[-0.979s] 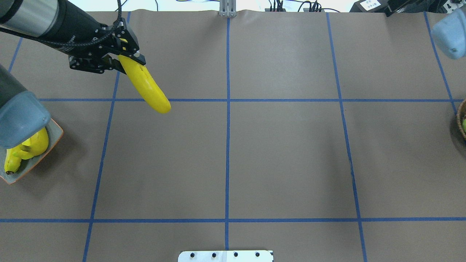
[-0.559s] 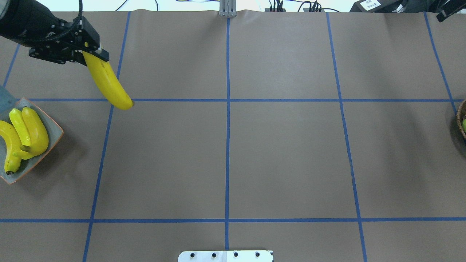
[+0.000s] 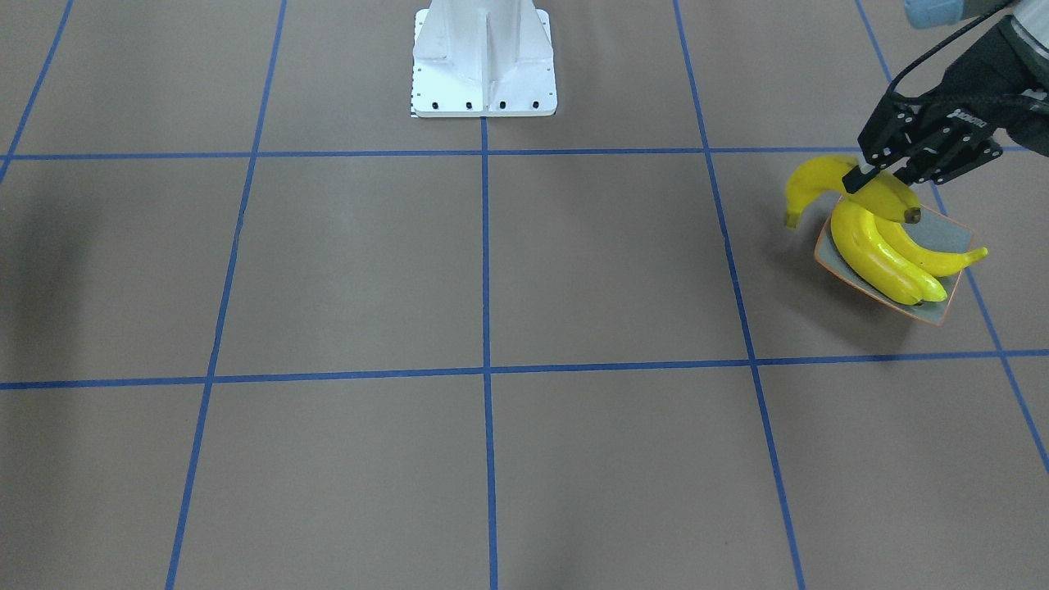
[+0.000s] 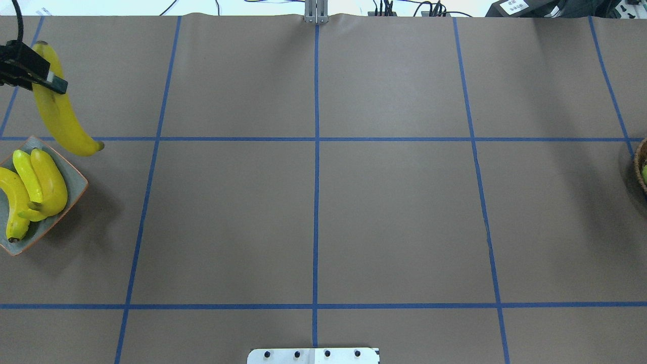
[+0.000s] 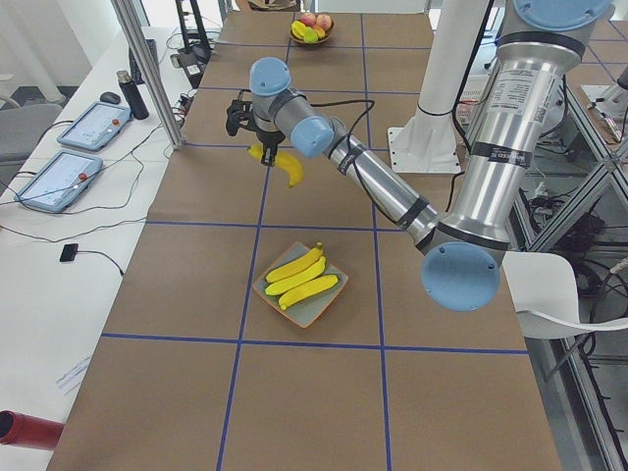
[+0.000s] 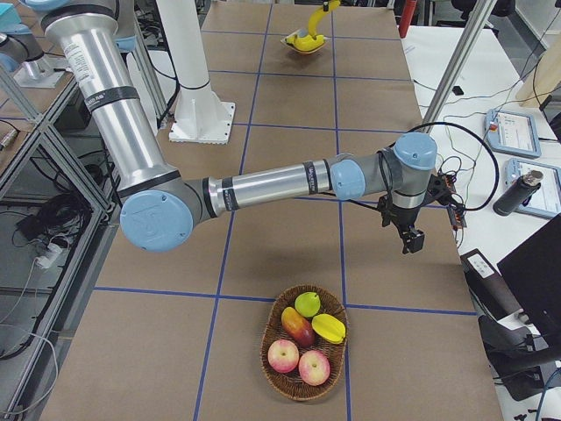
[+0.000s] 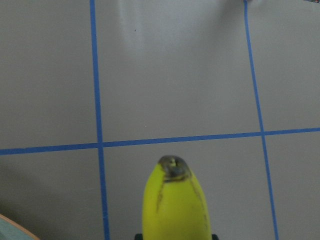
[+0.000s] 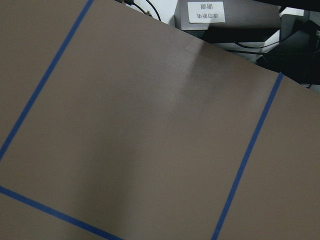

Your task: Transfer all bananas from basket to plate

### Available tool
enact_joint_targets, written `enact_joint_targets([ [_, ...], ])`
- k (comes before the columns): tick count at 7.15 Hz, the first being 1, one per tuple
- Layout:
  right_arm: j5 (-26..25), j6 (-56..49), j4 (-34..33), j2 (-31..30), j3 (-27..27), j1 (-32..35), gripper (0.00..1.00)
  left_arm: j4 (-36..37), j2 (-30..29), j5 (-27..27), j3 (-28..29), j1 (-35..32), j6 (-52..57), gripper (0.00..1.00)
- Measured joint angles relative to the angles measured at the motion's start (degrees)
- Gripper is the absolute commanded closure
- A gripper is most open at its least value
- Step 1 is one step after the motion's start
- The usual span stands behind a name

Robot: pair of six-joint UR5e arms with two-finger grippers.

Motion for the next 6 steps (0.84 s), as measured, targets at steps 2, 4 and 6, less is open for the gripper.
enact_joint_targets([
  [2, 0.0, -0.8, 0.2, -0.4, 0.0, 0.1, 0.01, 0.3, 4.9, -0.1, 0.4, -2.2, 11.9, 1.00],
  [4, 0.0, -2.3, 0.4, -1.3, 0.0, 0.1, 0.01, 0.4, 9.7, 0.2, 0.5, -3.7, 23.1, 1.00],
  [6, 0.0, -3.6, 0.4, -2.3, 0.0, 0.5, 0.01, 0.5, 14.0, 1.5, 0.3, -4.7, 31.2, 1.00],
])
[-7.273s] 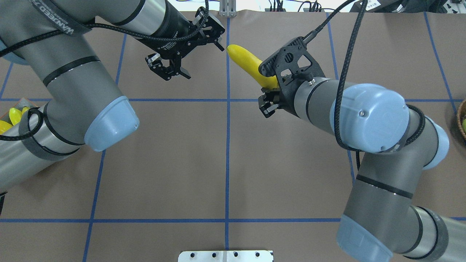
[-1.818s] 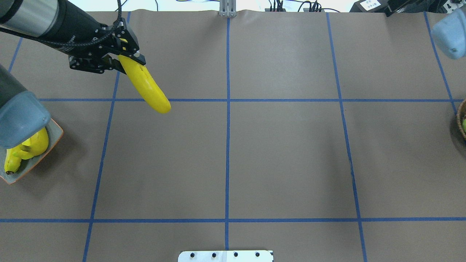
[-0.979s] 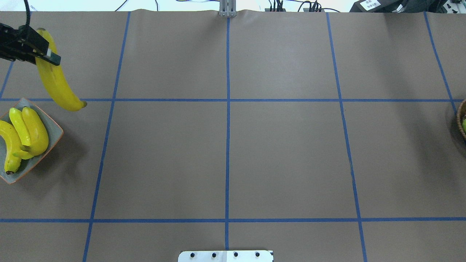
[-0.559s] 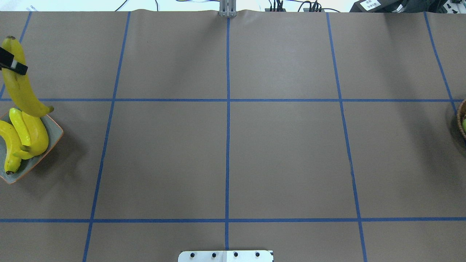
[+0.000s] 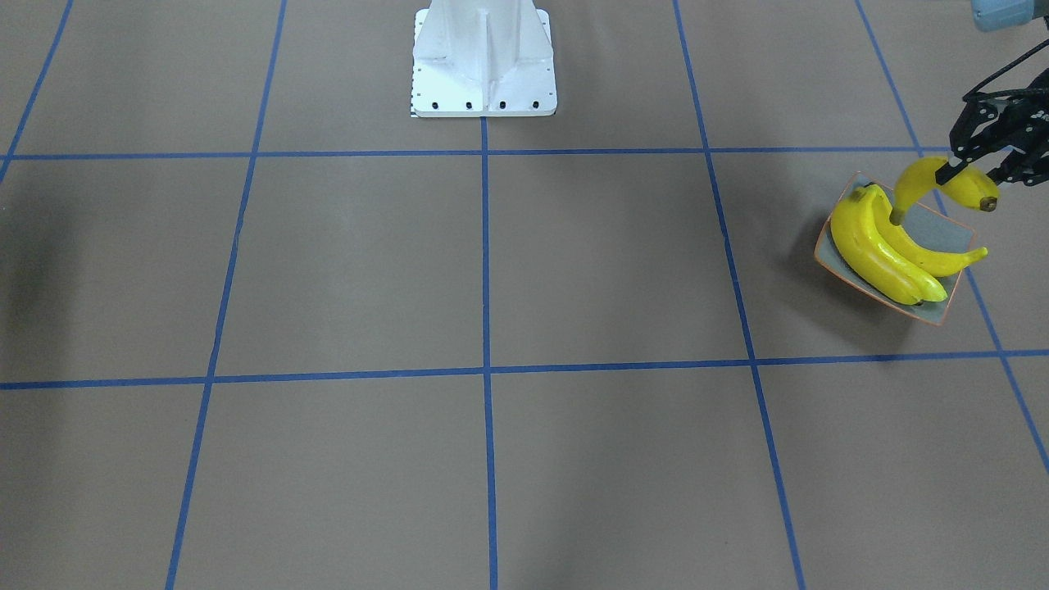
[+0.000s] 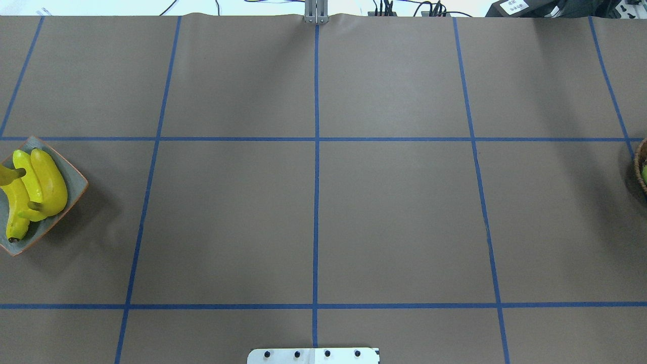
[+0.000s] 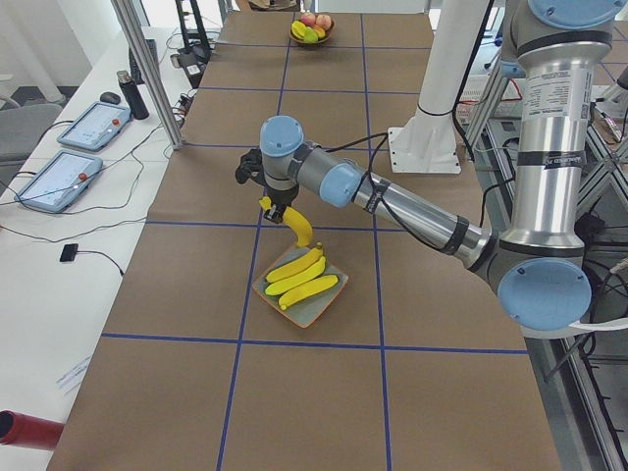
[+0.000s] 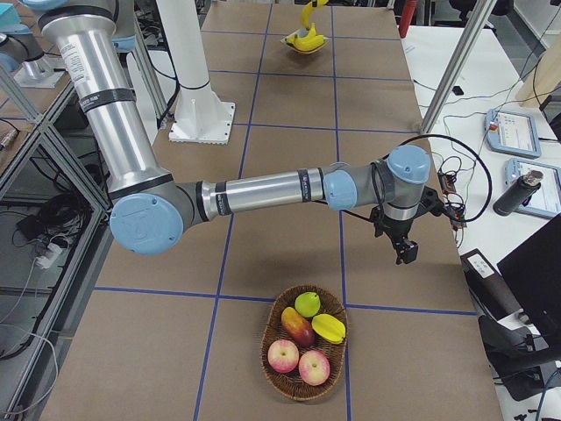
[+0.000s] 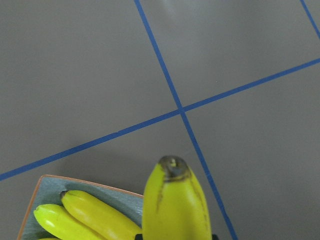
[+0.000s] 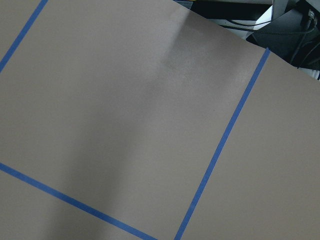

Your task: Transfer all bananas from basket to plate

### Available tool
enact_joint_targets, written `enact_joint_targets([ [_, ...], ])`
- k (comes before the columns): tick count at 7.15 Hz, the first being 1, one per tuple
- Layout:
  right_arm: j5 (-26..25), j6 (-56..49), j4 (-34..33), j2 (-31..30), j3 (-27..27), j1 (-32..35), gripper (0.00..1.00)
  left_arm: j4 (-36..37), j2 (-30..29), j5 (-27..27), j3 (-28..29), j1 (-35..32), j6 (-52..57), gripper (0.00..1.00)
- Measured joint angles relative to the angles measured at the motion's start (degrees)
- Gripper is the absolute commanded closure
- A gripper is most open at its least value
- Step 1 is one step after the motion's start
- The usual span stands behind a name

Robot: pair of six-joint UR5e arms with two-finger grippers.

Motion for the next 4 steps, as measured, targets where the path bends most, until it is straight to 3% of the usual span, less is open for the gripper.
enact_joint_targets([
  [4, -0.1, -0.2, 0.1, -0.7, 0.0, 0.1, 0.01, 0.4, 5.7, 7.1, -0.4, 1.3, 5.7, 1.00],
])
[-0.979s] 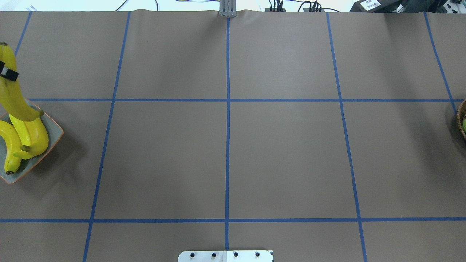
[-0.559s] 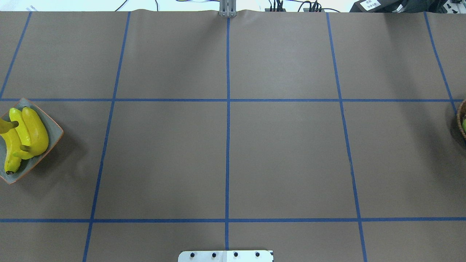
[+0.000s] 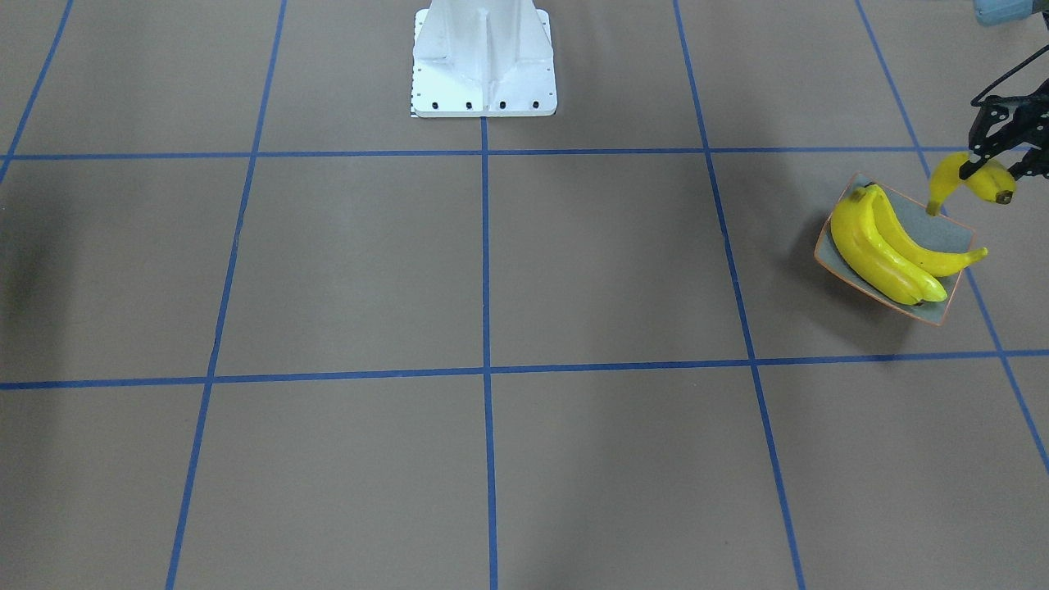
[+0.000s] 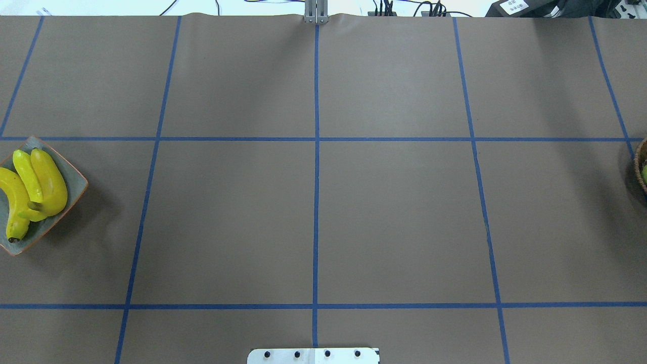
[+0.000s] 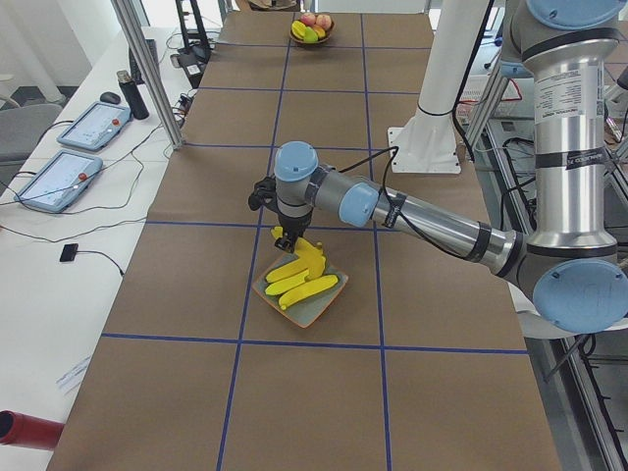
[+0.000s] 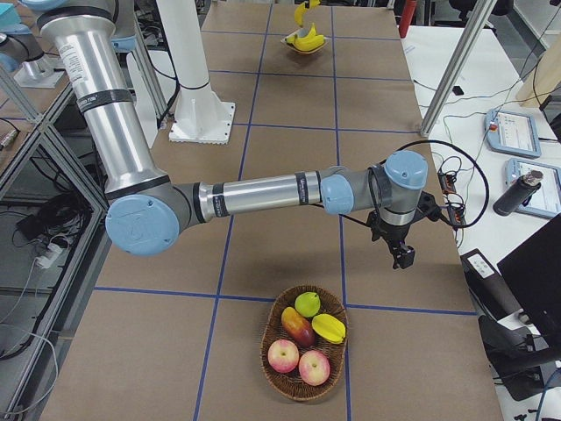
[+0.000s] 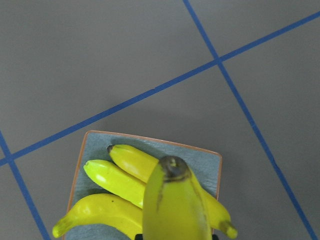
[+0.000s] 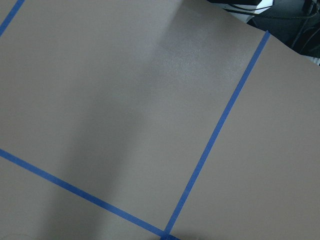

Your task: Transfer all bananas from basket to plate

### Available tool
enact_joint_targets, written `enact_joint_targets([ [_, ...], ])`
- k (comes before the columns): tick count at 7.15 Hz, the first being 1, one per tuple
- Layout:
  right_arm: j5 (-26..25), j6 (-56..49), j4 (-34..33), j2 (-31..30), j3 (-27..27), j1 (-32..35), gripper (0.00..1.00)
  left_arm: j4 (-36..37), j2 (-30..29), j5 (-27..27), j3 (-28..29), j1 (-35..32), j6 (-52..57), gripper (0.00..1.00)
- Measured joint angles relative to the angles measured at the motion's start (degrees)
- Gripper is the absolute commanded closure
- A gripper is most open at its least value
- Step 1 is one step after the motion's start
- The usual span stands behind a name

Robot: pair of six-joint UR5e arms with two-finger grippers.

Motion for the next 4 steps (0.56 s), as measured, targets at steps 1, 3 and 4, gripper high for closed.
enact_joint_targets([
  [1, 0.0, 0.0, 0.0, -0.1, 0.0, 0.0, 0.01, 0.7, 0.1, 2.9, 0.0, 1.8, 0.1, 1.00],
  [3, 0.0, 0.1, 0.0, -0.4, 0.1, 0.0, 0.01, 4.2, -0.7, 10.2, -0.3, 6.7, 0.2, 1.00],
  [4, 0.0, 0.1, 0.1, -0.6, 0.1, 0.0, 0.01, 7.5, -2.4, 13.9, -0.6, 9.1, 0.2, 1.00],
])
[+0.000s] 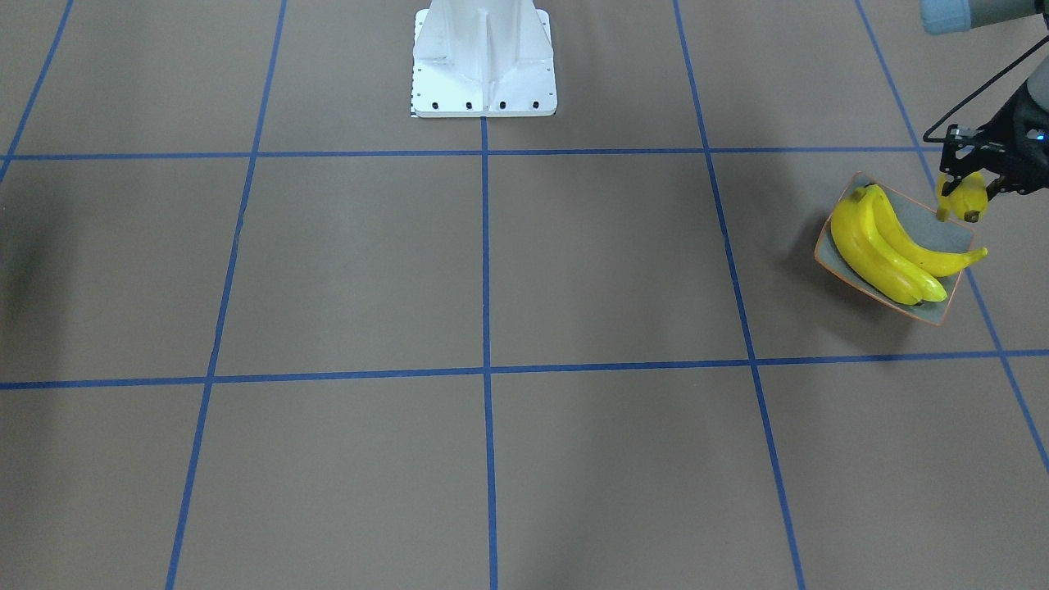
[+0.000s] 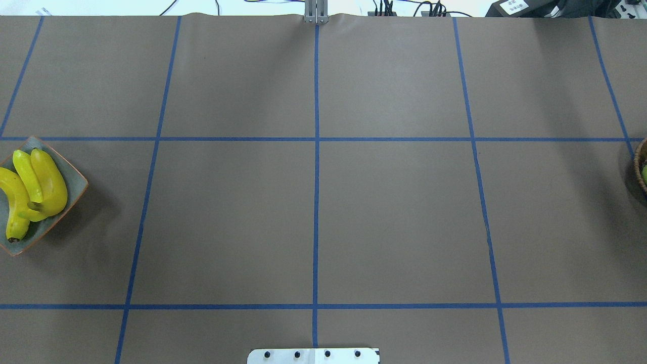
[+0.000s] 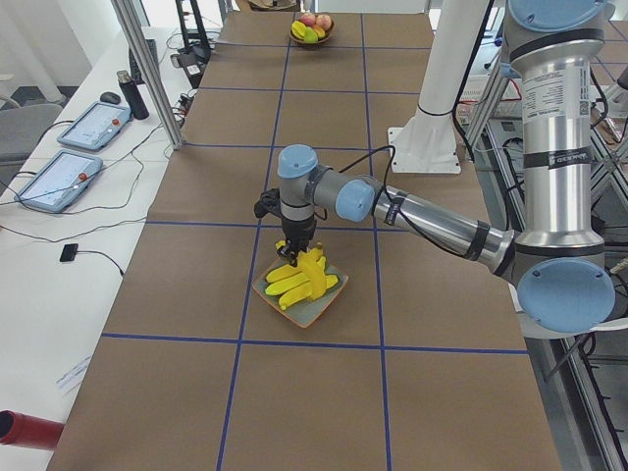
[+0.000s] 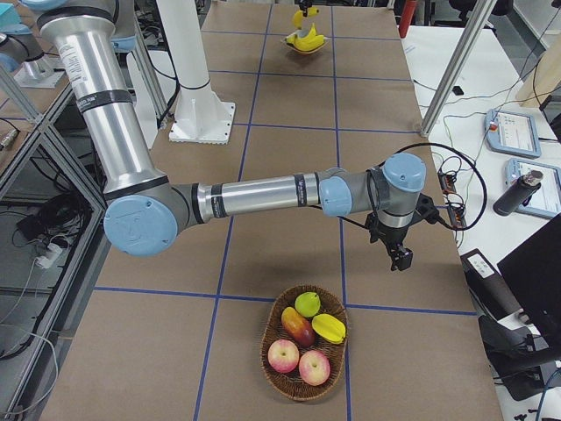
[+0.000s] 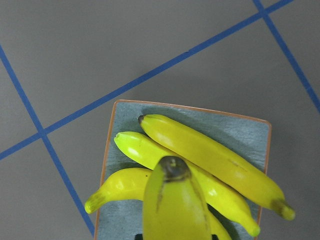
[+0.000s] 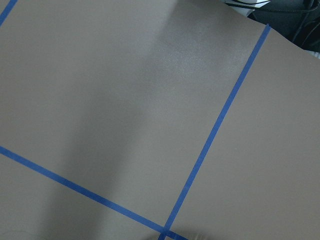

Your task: Transfer all bananas from basket to plate

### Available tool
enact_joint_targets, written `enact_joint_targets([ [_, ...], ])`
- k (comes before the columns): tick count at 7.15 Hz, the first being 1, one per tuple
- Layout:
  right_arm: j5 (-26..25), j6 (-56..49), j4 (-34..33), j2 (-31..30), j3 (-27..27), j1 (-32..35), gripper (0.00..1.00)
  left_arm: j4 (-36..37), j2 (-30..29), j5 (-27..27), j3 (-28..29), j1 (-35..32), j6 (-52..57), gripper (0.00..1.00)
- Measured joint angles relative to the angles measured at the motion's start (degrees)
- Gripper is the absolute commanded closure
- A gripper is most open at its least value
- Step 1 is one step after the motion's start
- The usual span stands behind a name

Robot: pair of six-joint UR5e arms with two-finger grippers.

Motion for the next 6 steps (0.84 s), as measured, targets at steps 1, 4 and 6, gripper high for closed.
enact_joint_targets([
  [1, 0.0, 0.0, 0.0, -0.2, 0.1, 0.0, 0.01, 4.4, -2.5, 3.5, -0.5, 1.7, 0.0, 1.00],
  [4, 0.0, 0.0, 0.1, -0.8, 0.4, 0.0, 0.01, 13.6, -7.5, 10.9, -1.1, 5.8, -0.3, 1.00],
  [6, -0.2, 0.1, 0.1, -0.9, 0.4, 0.0, 0.01, 14.4, -8.3, 11.5, 0.3, 8.0, -1.2, 1.00],
])
